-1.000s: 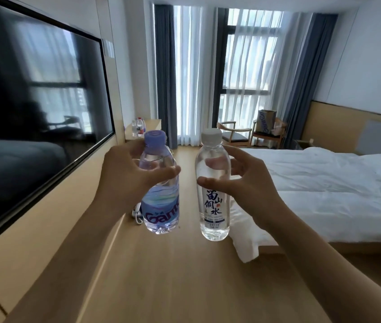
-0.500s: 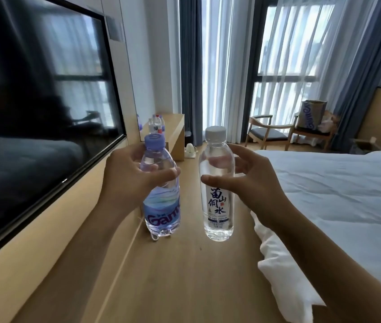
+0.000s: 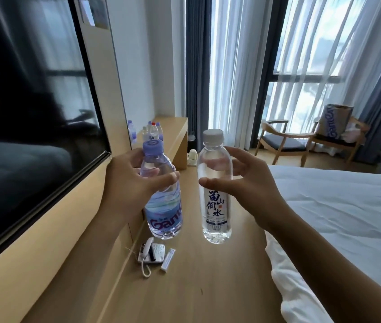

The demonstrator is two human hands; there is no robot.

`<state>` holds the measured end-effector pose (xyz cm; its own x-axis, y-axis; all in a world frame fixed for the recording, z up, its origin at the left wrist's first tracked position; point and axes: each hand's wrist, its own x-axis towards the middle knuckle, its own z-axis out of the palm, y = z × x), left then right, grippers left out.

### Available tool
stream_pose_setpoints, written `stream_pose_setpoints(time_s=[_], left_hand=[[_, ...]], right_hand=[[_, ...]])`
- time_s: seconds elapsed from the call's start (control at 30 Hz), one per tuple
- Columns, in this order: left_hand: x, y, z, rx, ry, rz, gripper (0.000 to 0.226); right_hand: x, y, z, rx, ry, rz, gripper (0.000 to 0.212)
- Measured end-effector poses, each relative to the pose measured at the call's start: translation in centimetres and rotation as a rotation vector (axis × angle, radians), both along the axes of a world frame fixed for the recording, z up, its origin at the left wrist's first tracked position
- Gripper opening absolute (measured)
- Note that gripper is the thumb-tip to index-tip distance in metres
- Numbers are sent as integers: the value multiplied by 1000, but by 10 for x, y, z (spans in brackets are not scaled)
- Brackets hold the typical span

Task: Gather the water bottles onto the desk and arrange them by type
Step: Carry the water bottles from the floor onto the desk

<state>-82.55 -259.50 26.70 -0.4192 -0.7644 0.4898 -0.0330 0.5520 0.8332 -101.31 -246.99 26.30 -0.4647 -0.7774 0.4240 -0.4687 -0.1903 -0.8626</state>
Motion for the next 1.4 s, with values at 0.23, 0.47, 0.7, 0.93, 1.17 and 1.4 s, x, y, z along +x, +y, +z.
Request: stream_pose_setpoints(time_s=[0.23, 0.47, 0.7, 0.93, 1.17, 1.4], left_hand=[[-91, -163, 2, -15, -39, -30, 51], [-162, -294, 8, -25, -38, -28, 50], [-244, -399, -16, -26, -91, 19, 42], [-355, -519, -28, -5, -123, 123, 37], [-441, -628, -22, -2, -114, 271, 32], [-498, -751, -34, 20, -109, 340, 30]], right_hand=[[-77, -160, -4, 1, 19, -46, 82], [-151, -283, 1, 18, -9, -70, 56], [-240, -398, -18, 55, -20, -57, 73], [-353, -533, -22, 112, -22, 35, 71], [-442, -663, -12, 128, -16, 115, 73], [-505, -796, -29, 170, -60, 151, 77]])
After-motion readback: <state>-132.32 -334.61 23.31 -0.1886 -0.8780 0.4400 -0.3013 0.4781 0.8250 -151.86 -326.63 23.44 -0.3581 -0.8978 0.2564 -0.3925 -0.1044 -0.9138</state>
